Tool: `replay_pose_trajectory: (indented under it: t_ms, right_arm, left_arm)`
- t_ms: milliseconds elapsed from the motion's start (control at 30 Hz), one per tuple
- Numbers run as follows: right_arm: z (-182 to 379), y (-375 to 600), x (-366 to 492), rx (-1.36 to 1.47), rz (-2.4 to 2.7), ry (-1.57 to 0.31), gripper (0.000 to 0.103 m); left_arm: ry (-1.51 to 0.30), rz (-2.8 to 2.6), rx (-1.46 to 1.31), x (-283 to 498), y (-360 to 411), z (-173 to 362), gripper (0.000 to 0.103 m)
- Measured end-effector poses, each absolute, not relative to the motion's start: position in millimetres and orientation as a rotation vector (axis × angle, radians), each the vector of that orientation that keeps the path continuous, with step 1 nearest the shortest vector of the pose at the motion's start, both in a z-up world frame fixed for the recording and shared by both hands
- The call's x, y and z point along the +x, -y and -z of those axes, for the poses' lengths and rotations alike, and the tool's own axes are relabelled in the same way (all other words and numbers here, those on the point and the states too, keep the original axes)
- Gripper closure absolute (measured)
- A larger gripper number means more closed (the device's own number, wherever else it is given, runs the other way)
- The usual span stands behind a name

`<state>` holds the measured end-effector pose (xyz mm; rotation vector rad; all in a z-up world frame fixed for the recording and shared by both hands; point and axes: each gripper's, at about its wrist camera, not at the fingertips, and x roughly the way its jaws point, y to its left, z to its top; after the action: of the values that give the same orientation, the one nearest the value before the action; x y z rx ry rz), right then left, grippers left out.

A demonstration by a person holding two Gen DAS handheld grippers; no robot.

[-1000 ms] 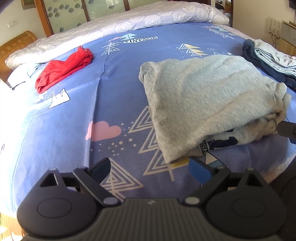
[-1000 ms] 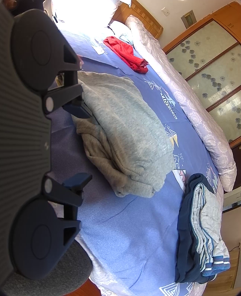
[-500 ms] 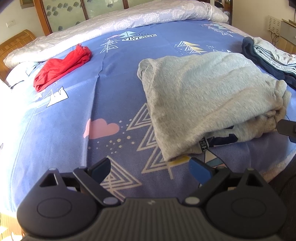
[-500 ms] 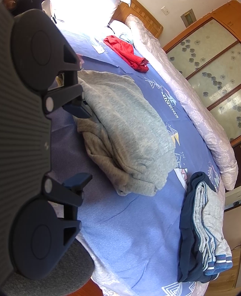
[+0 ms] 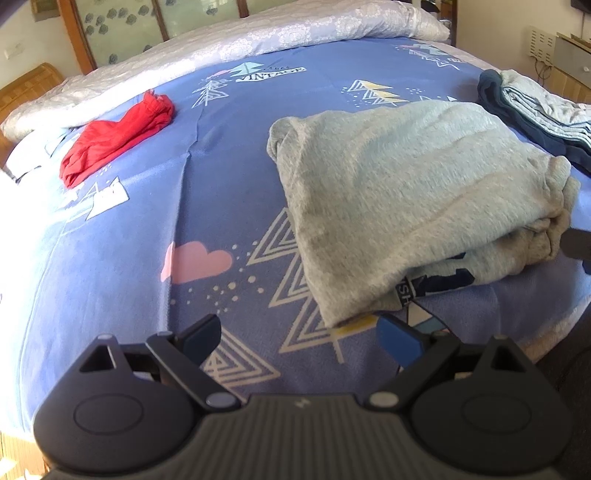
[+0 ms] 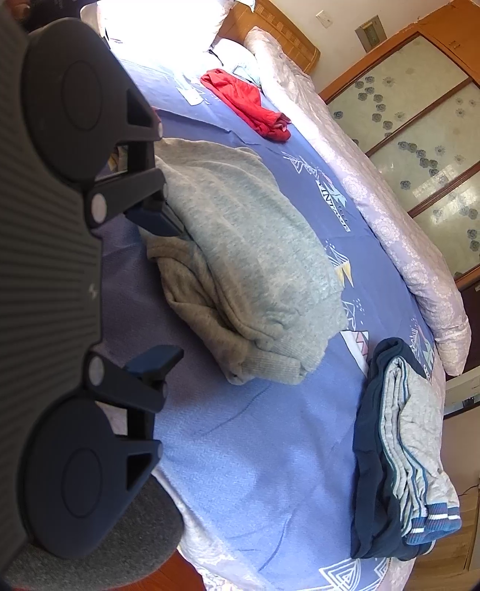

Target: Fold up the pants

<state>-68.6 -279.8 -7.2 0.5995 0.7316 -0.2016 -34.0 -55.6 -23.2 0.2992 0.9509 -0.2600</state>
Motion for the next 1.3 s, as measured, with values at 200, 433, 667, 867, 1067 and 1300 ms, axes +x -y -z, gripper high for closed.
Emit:
replay_pose_trajectory:
  t_ms: [200,433,667,867,1067,1300]
  right_arm:
    - [5.0,297.2,-72.0,0.613,0.260,-0.706,0.036]
    - [-7.1,336.0,-78.0,0.690,0.236,-0.608,0.025]
    - [-7.1,383.2,-47.7,0.713,0.133,-0.624,0.015]
    - [18.2,405.9,-24.8,0.744,0.048,-0.691,0.015]
    - [46.2,418.0,-8.1,0.842,-0.069,-0.734,0.015]
    - [50.4,372.9,25.9,0.719,-0.204,-0.841,0.029]
  left_arm:
    - [-0.960,0.282,0.290,-22.8,52.2,21.3,0.008]
    - [-1.033,0.408,0.095,8.9,11.2,6.1,0.005]
    - [-1.123,0.464,-0.135,54.3,-10.6,5.6,0.004]
    - [-1.184,0.523,-0.216,81.1,8.7,22.2,0.004]
    - [-1.257,0.541,-0.208,94.1,39.5,47.2,0.003]
    - [-1.203,0.591,-0.122,84.5,63.9,47.2,0.036]
